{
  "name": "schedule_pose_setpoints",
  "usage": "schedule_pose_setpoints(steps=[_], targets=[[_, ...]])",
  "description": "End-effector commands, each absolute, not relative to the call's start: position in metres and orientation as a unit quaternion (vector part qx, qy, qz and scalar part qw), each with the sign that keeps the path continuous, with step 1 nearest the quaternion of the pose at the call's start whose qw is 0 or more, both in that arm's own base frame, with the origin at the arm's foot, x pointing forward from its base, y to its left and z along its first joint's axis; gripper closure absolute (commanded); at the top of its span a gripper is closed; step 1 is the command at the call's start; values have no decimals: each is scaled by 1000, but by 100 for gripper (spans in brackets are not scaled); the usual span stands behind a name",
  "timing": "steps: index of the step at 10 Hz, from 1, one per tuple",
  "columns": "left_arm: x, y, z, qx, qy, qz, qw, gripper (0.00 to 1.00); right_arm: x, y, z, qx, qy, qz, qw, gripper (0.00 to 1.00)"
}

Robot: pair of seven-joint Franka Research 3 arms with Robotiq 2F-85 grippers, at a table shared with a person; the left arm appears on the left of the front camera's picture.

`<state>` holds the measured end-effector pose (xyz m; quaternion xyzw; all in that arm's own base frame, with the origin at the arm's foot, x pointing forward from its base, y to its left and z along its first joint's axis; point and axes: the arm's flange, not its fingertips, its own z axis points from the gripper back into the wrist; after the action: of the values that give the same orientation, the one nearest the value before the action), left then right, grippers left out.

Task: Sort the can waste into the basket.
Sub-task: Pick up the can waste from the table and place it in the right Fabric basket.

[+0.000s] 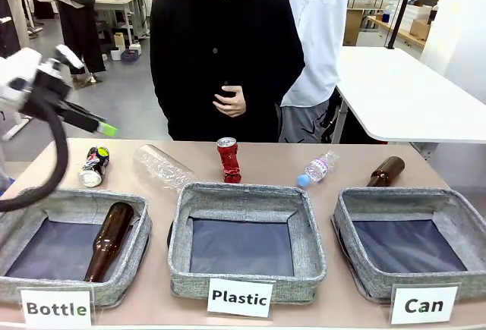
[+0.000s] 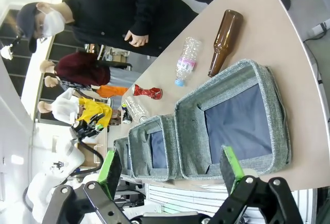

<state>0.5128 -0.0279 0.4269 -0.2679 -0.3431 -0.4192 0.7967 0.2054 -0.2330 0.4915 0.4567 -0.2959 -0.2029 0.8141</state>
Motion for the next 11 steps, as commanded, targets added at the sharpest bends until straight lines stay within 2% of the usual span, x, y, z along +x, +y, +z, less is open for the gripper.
schedule_pose_setpoints(steps=[1,2,3,7,8,9,10,11], targets=[[532,-39,395,-311,-363,-468,743,0,206,-235,492,462,-308,-193,809,0],[536,-52,397,-299,-319,-445,782,0,206,-235,492,462,-308,-193,809,0],[524,-46,405,-282,-344,-450,774,0,206,-235,492,462,-308,-193,809,0],[531,-49,398,-285,-342,-453,772,0,206,-235,492,462,-308,-193,809,0],[552,-66,391,-334,-332,-512,718,0,206,-235,492,462,-308,-193,809,0],[567,-81,388,-353,-356,-532,682,0,206,-235,492,462,-308,-193,809,0],[579,-97,378,-375,-363,-547,655,0,206,-235,492,462,-308,-193,809,0],[588,-111,366,-366,-364,-549,657,0,206,-235,492,462,-308,-193,809,0]])
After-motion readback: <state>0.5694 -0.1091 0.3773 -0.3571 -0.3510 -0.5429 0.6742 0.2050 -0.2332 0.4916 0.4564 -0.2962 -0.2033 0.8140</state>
